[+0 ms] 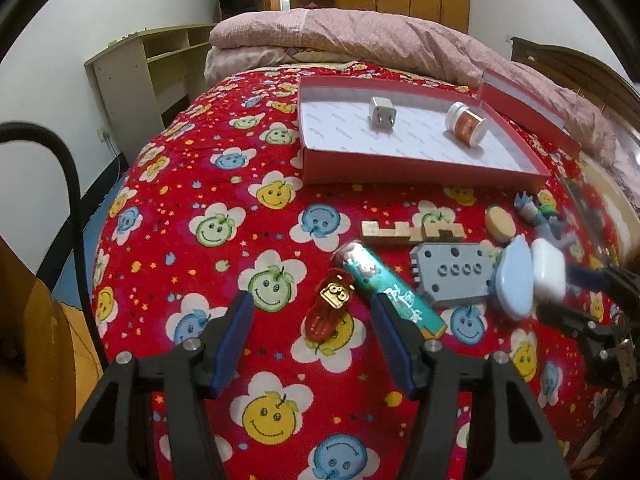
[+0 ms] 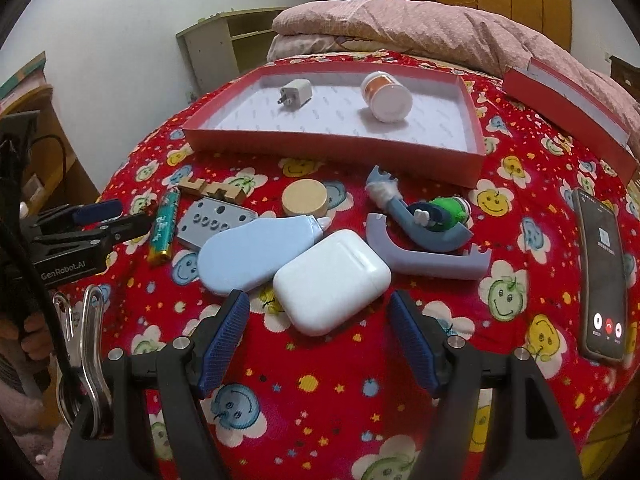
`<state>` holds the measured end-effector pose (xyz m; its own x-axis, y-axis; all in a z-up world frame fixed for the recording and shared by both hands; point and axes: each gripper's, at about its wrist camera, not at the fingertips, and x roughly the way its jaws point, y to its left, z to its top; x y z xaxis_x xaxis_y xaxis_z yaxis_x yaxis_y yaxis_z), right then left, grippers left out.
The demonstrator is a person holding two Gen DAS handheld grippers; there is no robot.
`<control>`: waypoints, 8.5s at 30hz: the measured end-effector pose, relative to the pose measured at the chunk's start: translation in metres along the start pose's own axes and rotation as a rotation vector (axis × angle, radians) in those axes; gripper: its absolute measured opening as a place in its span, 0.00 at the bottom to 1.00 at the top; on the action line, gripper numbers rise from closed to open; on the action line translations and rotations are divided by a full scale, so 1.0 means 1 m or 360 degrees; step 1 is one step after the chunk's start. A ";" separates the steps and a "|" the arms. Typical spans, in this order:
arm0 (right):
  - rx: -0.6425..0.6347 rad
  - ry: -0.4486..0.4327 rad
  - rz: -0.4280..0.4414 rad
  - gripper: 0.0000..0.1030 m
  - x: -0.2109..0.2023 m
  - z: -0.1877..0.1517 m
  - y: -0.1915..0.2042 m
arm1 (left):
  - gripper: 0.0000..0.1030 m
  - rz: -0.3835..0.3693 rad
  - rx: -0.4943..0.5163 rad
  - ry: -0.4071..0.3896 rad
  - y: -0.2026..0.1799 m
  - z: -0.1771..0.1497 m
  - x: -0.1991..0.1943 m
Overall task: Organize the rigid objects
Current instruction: 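Grasp the red toy figure with the left gripper while the right gripper grasps the white earbud case, then carry the red toy with the left gripper while the right gripper carries the earbud case into the tray, then open the left gripper releasing the red toy while the right gripper releases the earbud case, then withdraw both grippers from the tray toward the remaining items, then grasp the light blue oval case with the right gripper while the left gripper grasps the teal lighter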
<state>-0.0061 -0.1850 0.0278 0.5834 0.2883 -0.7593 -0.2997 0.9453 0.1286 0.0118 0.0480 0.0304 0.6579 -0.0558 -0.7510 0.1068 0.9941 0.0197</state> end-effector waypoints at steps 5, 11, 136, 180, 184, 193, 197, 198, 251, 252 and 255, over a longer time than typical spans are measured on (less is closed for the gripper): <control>0.0002 -0.0028 -0.0019 0.72 0.004 0.001 -0.001 | 0.56 -0.0002 0.0001 0.0012 -0.001 -0.002 0.010; -0.0016 -0.0056 -0.0054 0.72 0.006 0.001 0.002 | 0.44 -0.0041 0.0017 -0.0017 -0.004 -0.002 0.010; 0.0074 0.0033 -0.0223 0.62 0.086 0.144 -0.068 | 0.21 0.0011 -0.0063 0.0042 -0.038 0.152 0.107; 0.0107 -0.0132 -0.0056 0.74 0.007 0.118 -0.058 | 0.66 -0.0102 -0.0016 -0.0036 -0.044 0.124 0.026; 0.0135 -0.0139 -0.0042 0.74 -0.005 0.107 -0.056 | 0.66 -0.0087 -0.0031 -0.0050 -0.035 0.111 0.010; 0.0151 -0.0100 0.0008 0.74 -0.022 0.071 -0.038 | 0.66 -0.0077 -0.0115 0.0009 -0.016 0.070 -0.004; 0.0134 -0.0089 0.0039 0.74 -0.029 0.056 -0.027 | 0.66 -0.0084 -0.0130 0.0043 -0.016 0.054 -0.005; 0.0128 -0.0087 0.0045 0.74 -0.030 0.052 -0.025 | 0.66 -0.0089 -0.0131 0.0048 -0.016 0.051 -0.005; -0.0185 -0.0098 0.0033 0.78 0.027 0.016 0.031 | 0.24 -0.0004 -0.0089 0.0100 -0.028 -0.007 -0.005; -0.0184 -0.0103 0.0032 0.78 0.026 0.015 0.031 | 0.23 -0.0013 -0.0098 0.0102 -0.028 -0.007 -0.005; -0.0163 -0.0108 0.0048 0.78 0.023 0.012 0.029 | 0.23 -0.0052 -0.0125 0.0106 -0.025 -0.006 -0.008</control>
<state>0.0076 -0.1493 0.0221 0.6216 0.3293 -0.7108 -0.3916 0.9165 0.0822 -0.0005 0.0241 0.0315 0.6037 -0.0844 -0.7927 0.0667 0.9962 -0.0552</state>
